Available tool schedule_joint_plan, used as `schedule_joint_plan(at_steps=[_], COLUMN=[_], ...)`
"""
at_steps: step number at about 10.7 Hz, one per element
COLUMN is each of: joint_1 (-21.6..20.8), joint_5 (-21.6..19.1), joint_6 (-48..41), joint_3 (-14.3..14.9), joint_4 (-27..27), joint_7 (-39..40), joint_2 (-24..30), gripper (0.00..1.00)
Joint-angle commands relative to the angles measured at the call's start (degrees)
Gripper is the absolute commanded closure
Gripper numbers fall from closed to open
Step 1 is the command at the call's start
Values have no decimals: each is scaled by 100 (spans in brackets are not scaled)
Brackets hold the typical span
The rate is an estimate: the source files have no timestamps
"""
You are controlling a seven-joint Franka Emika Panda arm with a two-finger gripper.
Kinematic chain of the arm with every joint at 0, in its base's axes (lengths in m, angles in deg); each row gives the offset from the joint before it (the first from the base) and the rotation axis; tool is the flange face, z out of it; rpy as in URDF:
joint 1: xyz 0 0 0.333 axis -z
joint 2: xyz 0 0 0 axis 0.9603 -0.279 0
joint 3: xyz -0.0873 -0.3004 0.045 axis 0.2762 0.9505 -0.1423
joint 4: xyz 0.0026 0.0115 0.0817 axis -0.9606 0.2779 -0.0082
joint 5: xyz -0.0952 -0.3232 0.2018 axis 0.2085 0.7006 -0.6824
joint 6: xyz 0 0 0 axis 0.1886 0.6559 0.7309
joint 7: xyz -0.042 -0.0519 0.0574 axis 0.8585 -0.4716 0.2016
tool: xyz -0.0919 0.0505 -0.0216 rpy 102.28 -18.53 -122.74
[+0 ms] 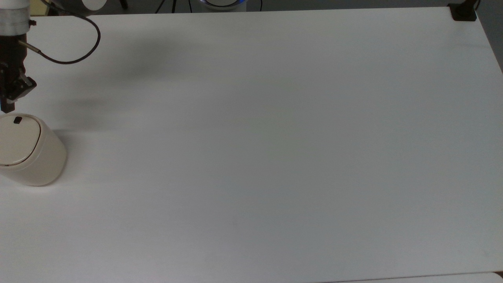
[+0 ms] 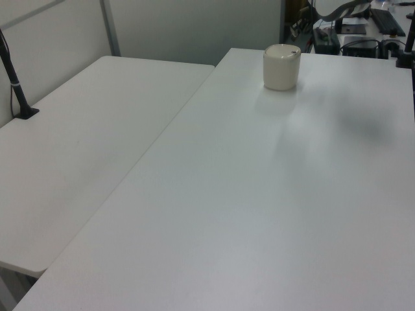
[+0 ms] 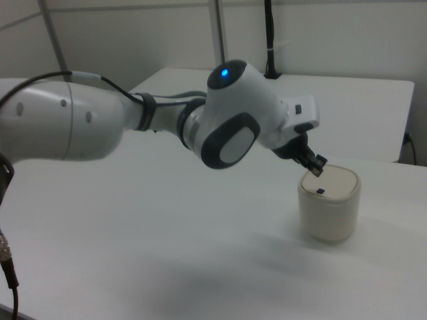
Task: Open the trash bin
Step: 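Lower the gripper onto the lid edge of the bin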
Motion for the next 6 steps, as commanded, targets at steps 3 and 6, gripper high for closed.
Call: schedule_joint_plan(at_steps=[3,6], joint_1=[-28,-28], joint_5=[-114,-105], joint_6=[683,683], joint_3=[29,29], joint_4=[186,196], joint_7=[44,79], joint_2=[-358,-437], gripper=[100,100])
